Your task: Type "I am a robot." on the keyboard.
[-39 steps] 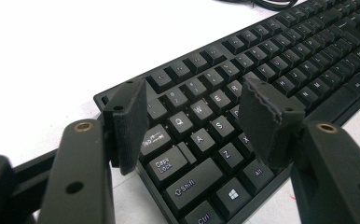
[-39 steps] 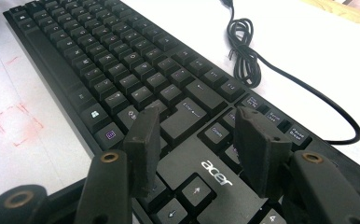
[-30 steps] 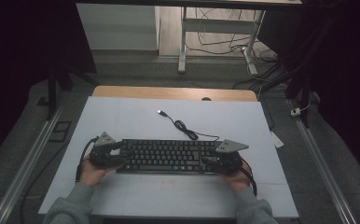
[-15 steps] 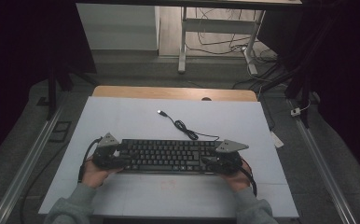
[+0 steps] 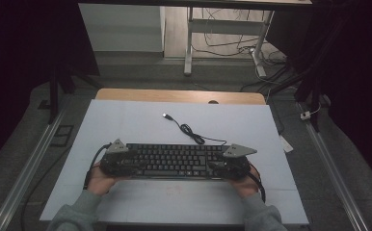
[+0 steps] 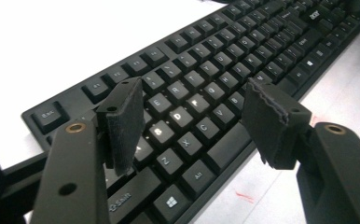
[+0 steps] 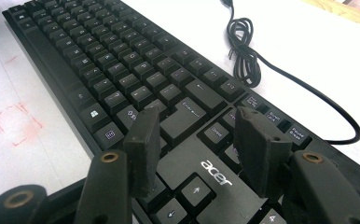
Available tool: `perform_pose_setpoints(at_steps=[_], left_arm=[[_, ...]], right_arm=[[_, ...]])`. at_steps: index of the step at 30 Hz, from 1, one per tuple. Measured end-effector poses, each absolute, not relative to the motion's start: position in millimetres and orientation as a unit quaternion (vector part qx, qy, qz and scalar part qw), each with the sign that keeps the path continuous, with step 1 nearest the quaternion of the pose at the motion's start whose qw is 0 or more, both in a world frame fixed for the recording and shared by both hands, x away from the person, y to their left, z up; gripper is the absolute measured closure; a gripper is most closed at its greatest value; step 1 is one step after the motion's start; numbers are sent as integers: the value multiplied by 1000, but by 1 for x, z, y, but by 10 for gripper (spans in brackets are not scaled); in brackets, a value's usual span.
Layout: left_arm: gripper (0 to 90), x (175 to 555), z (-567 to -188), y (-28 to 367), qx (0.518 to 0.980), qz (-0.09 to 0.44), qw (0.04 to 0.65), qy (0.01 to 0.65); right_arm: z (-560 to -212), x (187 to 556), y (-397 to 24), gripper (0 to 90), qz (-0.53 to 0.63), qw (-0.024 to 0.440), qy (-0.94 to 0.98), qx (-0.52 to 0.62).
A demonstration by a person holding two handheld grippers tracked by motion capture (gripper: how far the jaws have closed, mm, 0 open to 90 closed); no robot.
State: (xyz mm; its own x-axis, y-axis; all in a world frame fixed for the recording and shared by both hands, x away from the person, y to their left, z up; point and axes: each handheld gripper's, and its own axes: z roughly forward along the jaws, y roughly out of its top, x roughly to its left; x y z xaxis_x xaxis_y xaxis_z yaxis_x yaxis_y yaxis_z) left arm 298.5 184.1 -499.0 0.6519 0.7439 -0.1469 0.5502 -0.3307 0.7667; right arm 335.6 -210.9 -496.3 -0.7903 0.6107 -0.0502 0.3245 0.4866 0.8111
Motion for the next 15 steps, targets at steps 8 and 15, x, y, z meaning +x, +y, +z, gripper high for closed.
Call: perform_pose_setpoints(at_steps=[8,15], left_arm=[[384,296,-500,174,819,107,412,385],[390,294,-502,164,833,99,405,365]], right_arm=[[-496,336,-211,510,423,169,846,277],[-496,335,-211,510,421,170,847,276]])
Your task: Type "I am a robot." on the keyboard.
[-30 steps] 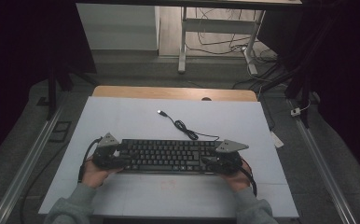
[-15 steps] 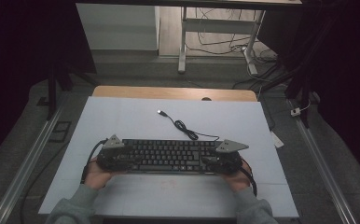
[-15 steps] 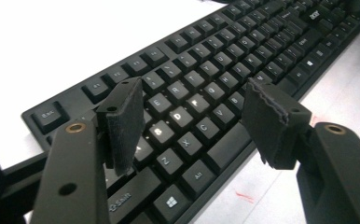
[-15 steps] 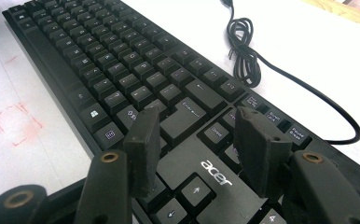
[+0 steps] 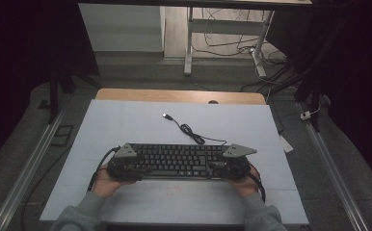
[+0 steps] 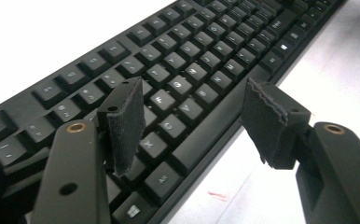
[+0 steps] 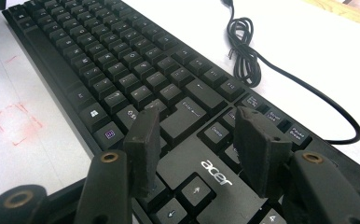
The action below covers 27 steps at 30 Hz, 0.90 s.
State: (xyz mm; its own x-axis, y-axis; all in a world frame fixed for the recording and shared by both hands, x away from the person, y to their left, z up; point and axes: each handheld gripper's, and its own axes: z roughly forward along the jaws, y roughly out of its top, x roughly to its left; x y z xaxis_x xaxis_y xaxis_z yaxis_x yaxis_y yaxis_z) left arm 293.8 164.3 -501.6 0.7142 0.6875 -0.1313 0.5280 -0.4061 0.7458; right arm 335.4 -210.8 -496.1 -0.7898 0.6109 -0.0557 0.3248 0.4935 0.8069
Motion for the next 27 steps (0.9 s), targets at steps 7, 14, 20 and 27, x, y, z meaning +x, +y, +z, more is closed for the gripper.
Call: perform_pose_setpoints(at_steps=[7,14,20,27], left_arm=[[404,292,-503,158,841,93,399,353],[452,291,-507,151,846,88,395,347],[599,290,-510,145,854,88,389,336],[766,291,-514,140,861,90,377,329]], right_arm=[[-496,336,-211,510,422,169,847,276],[-497,336,-211,510,421,169,847,275],[-497,336,-210,510,420,170,848,275],[-497,336,-210,510,420,171,848,275]])
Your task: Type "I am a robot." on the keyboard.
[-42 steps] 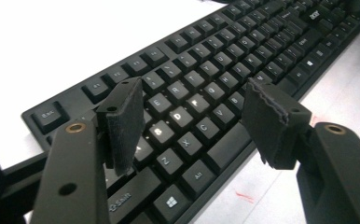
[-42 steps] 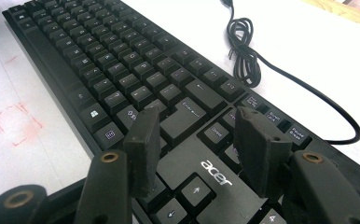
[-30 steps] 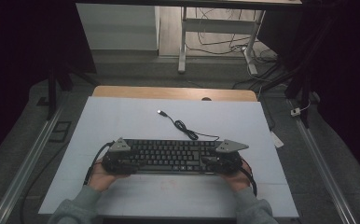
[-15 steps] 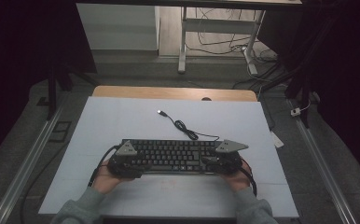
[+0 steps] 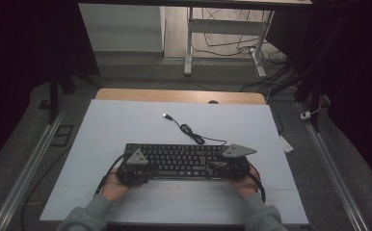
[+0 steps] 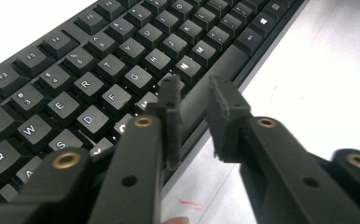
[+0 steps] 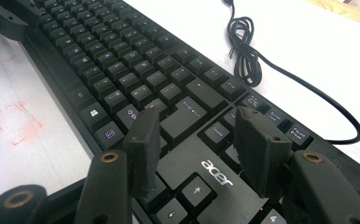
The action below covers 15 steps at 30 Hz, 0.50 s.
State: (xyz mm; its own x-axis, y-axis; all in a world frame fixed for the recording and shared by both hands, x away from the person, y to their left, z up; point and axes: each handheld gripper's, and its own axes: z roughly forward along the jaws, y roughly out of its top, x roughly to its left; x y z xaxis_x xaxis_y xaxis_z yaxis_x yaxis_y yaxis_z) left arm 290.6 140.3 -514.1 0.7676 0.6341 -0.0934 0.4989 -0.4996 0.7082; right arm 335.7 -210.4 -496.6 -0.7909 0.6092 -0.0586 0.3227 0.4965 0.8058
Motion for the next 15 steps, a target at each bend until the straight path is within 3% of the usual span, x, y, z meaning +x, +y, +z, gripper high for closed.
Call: perform_pose_setpoints(at_steps=[6,15], left_arm=[[876,291,-516,139,862,91,376,329],[884,293,-521,135,868,91,364,326]], right_arm=[[-497,336,-210,510,419,171,848,275],[-497,336,-210,509,420,170,848,274]])
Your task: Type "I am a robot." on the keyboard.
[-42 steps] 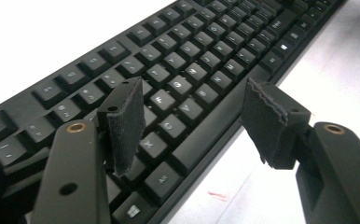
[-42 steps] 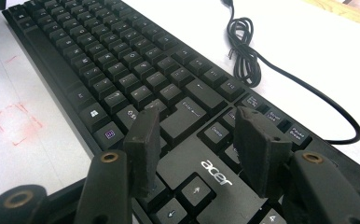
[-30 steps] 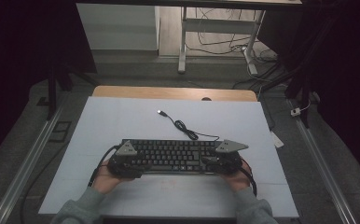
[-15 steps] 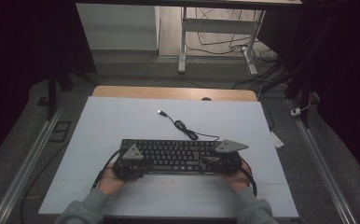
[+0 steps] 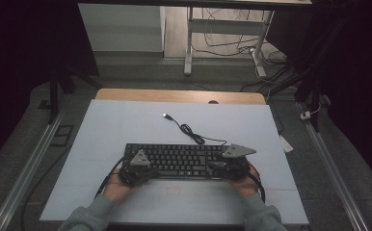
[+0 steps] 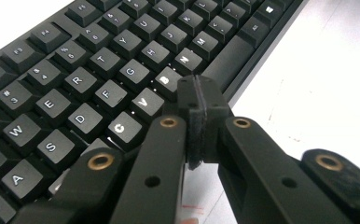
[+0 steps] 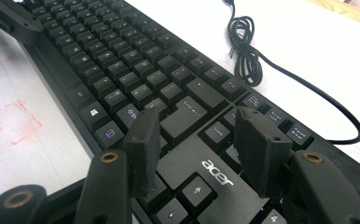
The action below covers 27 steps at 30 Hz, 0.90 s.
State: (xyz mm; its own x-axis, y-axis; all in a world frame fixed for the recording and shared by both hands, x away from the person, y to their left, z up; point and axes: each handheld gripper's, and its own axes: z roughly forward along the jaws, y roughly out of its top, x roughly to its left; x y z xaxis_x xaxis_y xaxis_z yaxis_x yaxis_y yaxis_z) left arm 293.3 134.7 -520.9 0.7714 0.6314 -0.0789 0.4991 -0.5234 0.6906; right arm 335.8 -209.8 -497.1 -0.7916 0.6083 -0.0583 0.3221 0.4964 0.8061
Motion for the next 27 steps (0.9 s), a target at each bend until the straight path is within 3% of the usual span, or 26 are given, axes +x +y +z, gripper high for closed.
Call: perform_pose_setpoints(at_steps=[14,27], left_arm=[[884,295,-525,132,871,96,356,324],[881,293,-512,153,840,107,403,348]], right_arm=[[-497,336,-210,509,420,171,848,274],[-497,336,-211,508,420,171,848,275]])
